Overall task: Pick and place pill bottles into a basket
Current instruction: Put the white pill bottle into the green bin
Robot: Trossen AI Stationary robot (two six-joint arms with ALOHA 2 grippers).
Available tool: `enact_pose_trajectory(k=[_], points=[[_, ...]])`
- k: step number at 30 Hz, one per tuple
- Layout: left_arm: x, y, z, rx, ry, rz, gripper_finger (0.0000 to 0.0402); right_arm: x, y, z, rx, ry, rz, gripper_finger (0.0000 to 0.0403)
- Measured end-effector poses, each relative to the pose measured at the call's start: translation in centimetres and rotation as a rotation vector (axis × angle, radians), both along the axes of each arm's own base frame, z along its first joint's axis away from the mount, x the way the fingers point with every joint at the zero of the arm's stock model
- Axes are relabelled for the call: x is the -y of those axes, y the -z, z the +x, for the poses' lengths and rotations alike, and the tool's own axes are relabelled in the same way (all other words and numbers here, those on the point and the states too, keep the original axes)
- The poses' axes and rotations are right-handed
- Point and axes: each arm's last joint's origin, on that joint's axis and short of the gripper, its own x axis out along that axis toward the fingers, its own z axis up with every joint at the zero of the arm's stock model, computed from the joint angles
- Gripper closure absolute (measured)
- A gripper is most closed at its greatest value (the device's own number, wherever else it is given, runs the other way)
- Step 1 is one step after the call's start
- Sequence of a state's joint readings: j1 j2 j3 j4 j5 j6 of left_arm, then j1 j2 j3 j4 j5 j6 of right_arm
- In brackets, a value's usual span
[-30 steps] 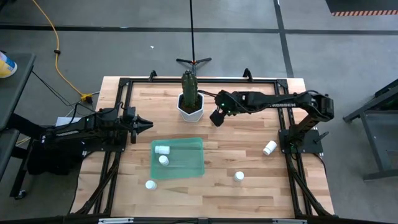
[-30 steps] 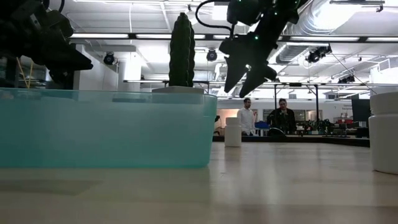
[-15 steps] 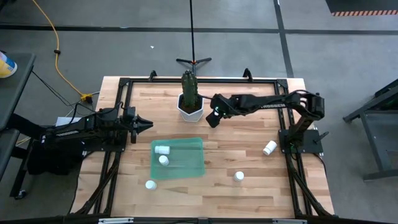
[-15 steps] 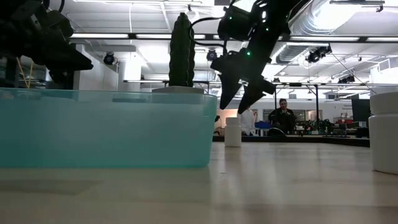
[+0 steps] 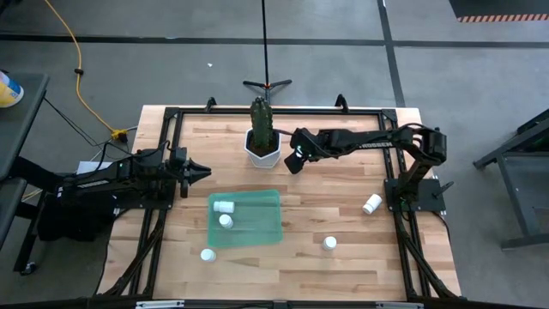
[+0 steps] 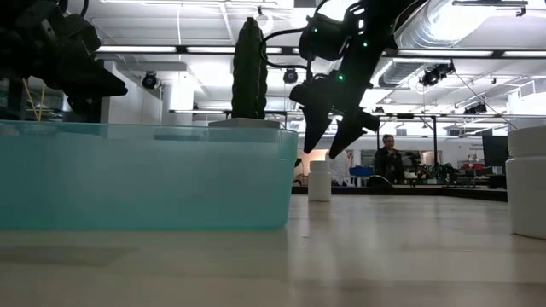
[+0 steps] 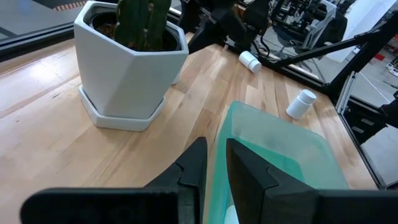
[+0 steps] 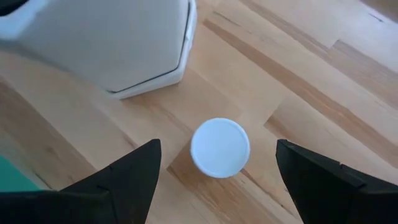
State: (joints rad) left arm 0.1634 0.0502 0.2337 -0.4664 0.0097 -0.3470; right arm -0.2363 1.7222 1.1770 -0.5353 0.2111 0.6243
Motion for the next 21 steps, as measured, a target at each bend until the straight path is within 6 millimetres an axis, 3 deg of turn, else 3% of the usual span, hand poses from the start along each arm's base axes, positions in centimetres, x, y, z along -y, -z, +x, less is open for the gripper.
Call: enact_pose_trajectory(k=[12, 21], points=[[0.0, 0.0, 0.0, 0.001, 0.0, 0.0, 0.0305, 0.0, 1.7, 0.5, -0.039, -0.011, 0.04, 0.0095], [0.0, 0.0, 0.0, 0.001, -0.001, 0.001, 0.0305, 0.0, 1.7, 0.5, -0.037, -0.012, 0.043, 0.0097]])
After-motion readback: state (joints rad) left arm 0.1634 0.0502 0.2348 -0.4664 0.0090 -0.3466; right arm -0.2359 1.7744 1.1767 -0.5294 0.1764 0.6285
